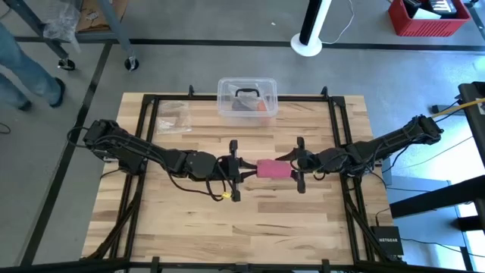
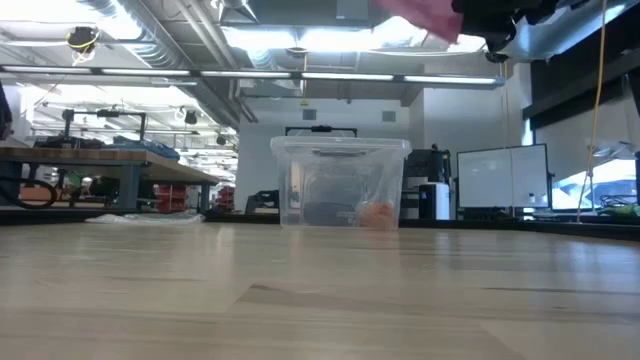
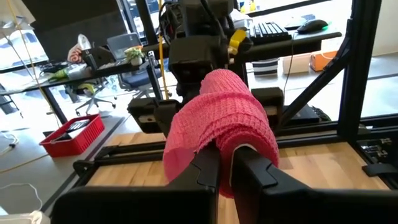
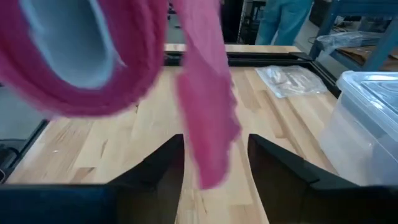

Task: Roll bandage
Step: Roll the pink bandage

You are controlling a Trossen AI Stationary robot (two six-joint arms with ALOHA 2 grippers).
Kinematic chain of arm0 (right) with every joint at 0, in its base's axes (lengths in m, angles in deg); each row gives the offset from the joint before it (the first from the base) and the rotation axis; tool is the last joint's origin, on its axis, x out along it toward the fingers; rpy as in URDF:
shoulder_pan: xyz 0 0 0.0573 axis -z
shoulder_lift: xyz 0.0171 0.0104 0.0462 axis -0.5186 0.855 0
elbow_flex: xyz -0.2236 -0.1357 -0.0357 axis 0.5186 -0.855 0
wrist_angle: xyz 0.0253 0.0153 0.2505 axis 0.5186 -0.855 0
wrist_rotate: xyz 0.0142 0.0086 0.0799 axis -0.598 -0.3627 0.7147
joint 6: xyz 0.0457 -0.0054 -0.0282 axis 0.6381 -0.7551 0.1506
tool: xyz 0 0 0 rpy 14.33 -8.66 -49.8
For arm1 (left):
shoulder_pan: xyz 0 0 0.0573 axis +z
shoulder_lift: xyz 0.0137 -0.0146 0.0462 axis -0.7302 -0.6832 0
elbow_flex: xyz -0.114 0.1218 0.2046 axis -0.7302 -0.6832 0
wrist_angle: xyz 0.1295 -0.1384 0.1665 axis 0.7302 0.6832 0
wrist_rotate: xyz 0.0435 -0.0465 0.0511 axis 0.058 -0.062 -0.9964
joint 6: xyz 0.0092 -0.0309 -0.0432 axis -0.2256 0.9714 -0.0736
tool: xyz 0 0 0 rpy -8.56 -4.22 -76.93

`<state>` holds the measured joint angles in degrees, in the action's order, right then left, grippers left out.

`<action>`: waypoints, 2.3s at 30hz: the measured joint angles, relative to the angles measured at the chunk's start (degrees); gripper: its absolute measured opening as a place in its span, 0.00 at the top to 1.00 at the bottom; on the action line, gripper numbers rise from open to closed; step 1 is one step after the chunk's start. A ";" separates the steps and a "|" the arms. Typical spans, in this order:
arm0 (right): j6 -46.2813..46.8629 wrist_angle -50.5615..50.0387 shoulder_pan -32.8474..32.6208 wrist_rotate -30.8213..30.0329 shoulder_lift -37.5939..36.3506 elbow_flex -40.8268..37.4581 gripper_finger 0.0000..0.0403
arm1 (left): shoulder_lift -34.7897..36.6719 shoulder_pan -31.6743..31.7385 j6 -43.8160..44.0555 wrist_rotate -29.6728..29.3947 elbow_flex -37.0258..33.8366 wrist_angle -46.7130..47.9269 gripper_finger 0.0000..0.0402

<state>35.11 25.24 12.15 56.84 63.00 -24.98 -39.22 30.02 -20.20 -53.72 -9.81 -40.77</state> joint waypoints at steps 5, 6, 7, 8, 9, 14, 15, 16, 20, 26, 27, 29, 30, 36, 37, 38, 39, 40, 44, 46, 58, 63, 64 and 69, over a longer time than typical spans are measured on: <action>-0.02 -1.18 0.00 -0.19 0.00 0.00 0.56 | 0.04 -0.36 -0.11 -0.02 0.00 -0.86 0.97; -0.08 -0.69 0.00 -0.19 0.03 0.00 0.56 | 0.04 -0.37 -0.18 -0.02 0.00 -0.94 0.97; -0.26 0.30 0.00 -0.18 0.33 0.00 0.56 | 0.04 -0.37 -0.28 -0.02 0.00 -0.96 0.97; -0.94 1.33 0.00 -0.21 0.91 0.07 0.56 | 0.07 -0.42 -0.45 -0.02 0.00 -0.97 0.97; -1.88 2.04 0.00 -0.21 1.39 0.09 0.56 | 0.07 -0.42 -0.52 -0.02 0.00 -0.98 0.97; -3.03 3.75 0.00 2.39 3.70 0.07 0.56 | 0.11 -0.39 -1.17 -0.04 0.00 -1.43 0.97; -3.02 3.62 0.00 2.39 4.08 0.07 0.56 | 0.11 -0.40 -1.44 -0.04 0.00 -1.82 0.97; -3.04 3.45 -0.02 2.27 4.36 0.02 0.56 | 0.13 -0.52 -1.59 -0.08 0.00 -2.12 0.97; -3.49 10.68 0.00 1.25 4.57 -2.37 0.56 | 0.15 -0.78 -1.89 -0.11 0.02 -2.17 0.97; -4.87 29.97 0.10 1.29 4.46 -12.21 0.56 | 0.15 -0.90 -2.05 -0.11 0.02 -2.09 0.97; -5.49 31.99 0.11 1.78 4.45 -13.25 0.56 | 0.15 -0.90 -2.18 -0.11 0.02 -2.07 0.97; -6.90 36.48 0.02 3.60 4.46 -14.76 0.56 | 0.15 -0.90 -2.19 -0.11 0.02 -2.11 0.97; -7.43 38.72 0.02 4.68 4.45 -15.13 0.56 | 0.15 -0.88 -2.21 -0.11 0.02 -2.16 0.97; -7.75 39.74 0.00 7.01 5.06 -15.34 0.56 | 0.15 -0.87 -2.27 -0.09 0.02 -2.49 0.97; -7.87 39.64 0.00 7.15 5.20 -15.34 0.56 | 0.15 -0.87 -2.31 -0.09 0.02 -2.52 0.97; -7.95 39.74 0.00 7.18 5.41 -15.34 0.57 | 0.15 -0.87 -2.36 -0.09 0.02 -2.59 0.97; -8.05 39.88 0.00 6.83 5.61 -15.34 0.58 | 0.15 -0.87 -2.36 -0.09 0.02 -2.65 0.97; -8.35 39.88 0.00 6.52 5.85 -15.34 0.59 | 0.15 -0.87 -2.36 -0.09 0.02 -2.78 0.97; -9.54 40.70 0.00 6.27 6.49 -15.37 0.70 | 0.15 -0.87 -2.36 -0.09 0.02 -2.73 0.97; -10.46 41.10 0.00 5.98 6.49 -15.34 0.78 | 0.15 -0.87 -2.36 -0.09 0.02 -2.75 0.97; -9.10 38.56 -0.42 4.41 6.49 -15.34 0.99 | 1.64 -1.54 -4.01 -0.43 0.00 -2.55 0.97; -7.32 37.11 -5.43 2.17 6.49 -15.36 0.98 | 2.55 -1.92 -4.57 -0.76 0.00 -2.27 0.97; -7.52 37.08 -6.78 1.10 6.49 -15.32 0.99 | 2.51 -1.92 -4.85 -1.37 -0.01 -2.01 0.97; -9.16 35.03 -13.29 -4.44 6.51 -12.28 0.98 | 2.45 -0.92 -4.48 -2.80 -0.02 -2.36 0.97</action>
<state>25.95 60.27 -1.15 52.40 69.51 -37.26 -36.77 29.10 -24.68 -56.52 -9.83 -43.12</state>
